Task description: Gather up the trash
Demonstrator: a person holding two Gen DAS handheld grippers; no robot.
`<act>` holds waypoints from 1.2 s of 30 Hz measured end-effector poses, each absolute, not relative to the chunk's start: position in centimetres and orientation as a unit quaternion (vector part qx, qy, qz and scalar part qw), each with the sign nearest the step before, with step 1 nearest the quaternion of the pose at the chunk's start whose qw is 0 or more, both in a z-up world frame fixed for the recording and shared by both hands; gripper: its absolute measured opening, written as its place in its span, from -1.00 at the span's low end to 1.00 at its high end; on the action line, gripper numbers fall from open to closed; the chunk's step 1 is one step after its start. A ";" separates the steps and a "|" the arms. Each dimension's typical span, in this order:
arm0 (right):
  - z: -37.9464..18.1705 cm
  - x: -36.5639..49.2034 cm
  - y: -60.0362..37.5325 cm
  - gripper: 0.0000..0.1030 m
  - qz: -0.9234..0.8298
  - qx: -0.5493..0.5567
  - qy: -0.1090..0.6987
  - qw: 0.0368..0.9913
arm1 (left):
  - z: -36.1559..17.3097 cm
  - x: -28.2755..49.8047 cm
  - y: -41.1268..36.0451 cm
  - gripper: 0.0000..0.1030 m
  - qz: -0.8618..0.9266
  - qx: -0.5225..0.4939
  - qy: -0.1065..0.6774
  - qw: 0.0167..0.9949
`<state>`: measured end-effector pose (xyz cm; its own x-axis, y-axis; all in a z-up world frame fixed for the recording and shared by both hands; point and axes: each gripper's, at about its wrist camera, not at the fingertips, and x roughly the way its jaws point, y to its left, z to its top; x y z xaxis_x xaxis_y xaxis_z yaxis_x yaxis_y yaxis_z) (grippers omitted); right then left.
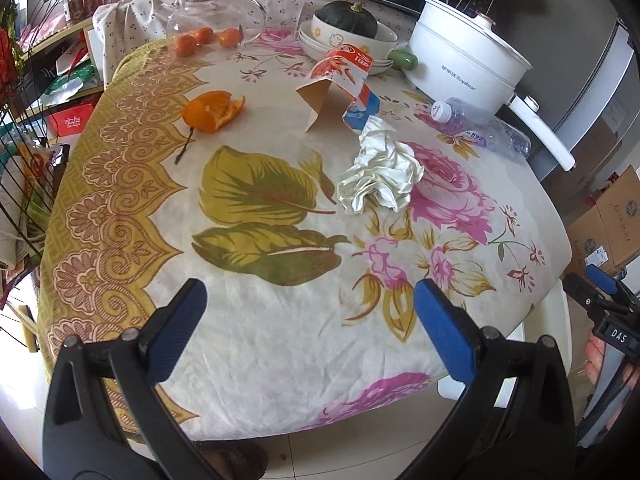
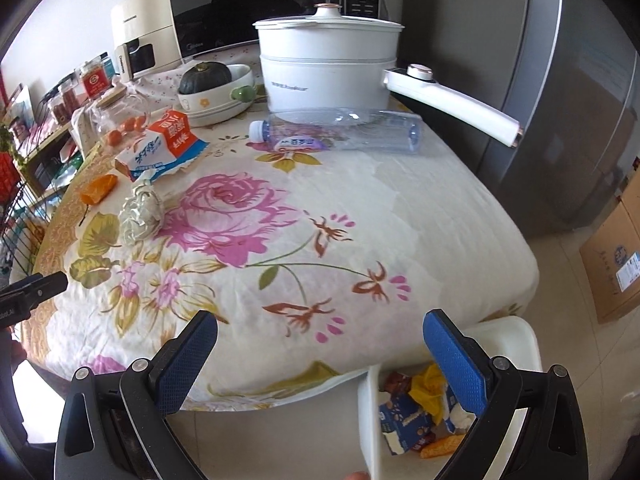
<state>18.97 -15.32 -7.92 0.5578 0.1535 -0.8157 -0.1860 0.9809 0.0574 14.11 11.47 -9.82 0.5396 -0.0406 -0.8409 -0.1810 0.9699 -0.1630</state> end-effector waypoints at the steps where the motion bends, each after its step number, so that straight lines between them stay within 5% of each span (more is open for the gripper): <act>1: -7.9 19.1 -14.9 1.00 0.098 -0.017 0.460 0.882 | -9.7 14.1 11.7 0.99 0.042 -0.116 0.476 0.871; 36: -11.8 26.8 3.9 1.00 0.177 0.031 0.435 0.882 | -9.2 13.5 22.6 0.99 0.136 -0.126 0.413 0.892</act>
